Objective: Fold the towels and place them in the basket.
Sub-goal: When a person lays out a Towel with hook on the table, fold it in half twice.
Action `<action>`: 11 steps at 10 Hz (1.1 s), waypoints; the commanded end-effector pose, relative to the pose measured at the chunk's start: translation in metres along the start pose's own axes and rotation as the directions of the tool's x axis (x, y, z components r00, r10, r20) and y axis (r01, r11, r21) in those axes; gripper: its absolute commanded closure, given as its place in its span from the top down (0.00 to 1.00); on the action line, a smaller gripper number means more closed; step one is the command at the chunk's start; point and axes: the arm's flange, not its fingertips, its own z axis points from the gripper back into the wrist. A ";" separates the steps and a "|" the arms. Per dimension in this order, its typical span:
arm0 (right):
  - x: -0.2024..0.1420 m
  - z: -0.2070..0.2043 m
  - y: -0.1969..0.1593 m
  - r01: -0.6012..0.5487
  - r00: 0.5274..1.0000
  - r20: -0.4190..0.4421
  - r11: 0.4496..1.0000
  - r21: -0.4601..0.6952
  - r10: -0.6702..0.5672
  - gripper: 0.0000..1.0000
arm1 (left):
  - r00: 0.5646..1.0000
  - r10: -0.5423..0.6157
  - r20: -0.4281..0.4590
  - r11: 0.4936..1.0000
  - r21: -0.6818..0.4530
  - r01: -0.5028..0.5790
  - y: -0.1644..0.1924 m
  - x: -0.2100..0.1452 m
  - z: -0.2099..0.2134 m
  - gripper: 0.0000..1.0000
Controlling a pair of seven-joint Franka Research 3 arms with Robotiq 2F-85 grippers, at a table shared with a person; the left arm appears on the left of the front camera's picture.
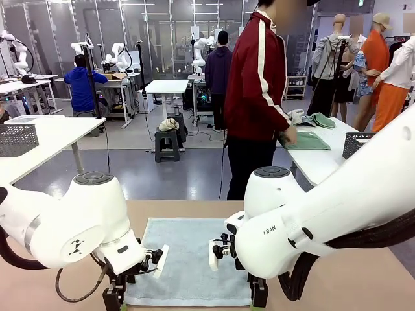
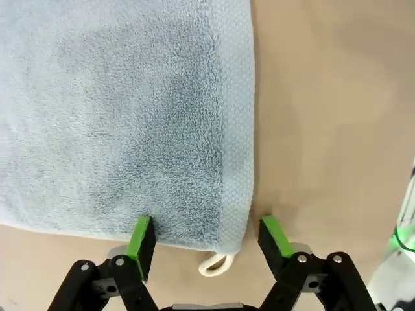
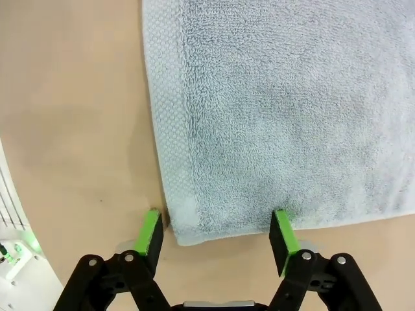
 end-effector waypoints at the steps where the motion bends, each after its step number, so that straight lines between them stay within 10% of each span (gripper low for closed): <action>1: -0.001 -0.004 -0.004 -0.021 1.000 0.015 1.000 -0.010 0.022 0.82 | 0.999 -0.014 0.048 1.000 0.006 0.014 0.001 -0.005 -0.001 0.81; 8: 0.003 0.007 -0.004 -0.027 0.999 0.026 1.000 0.009 0.026 0.23 | 0.999 -0.036 0.030 0.999 -0.010 0.036 0.007 -0.004 0.010 0.23; 9: 0.004 0.009 -0.004 -0.028 0.999 0.024 1.000 0.008 0.028 0.15 | 0.999 -0.038 0.025 0.999 -0.009 0.039 0.008 -0.005 0.012 0.35; 10: 0.005 0.013 -0.004 -0.030 0.999 0.022 1.000 0.005 0.030 0.03 | 0.999 -0.041 0.021 0.999 -0.007 0.042 0.009 -0.005 0.015 0.04; 11: 0.005 0.015 -0.004 -0.032 0.999 0.018 0.999 0.004 0.032 0.00 | 0.999 -0.042 0.019 0.999 -0.006 0.042 0.010 -0.007 0.018 0.15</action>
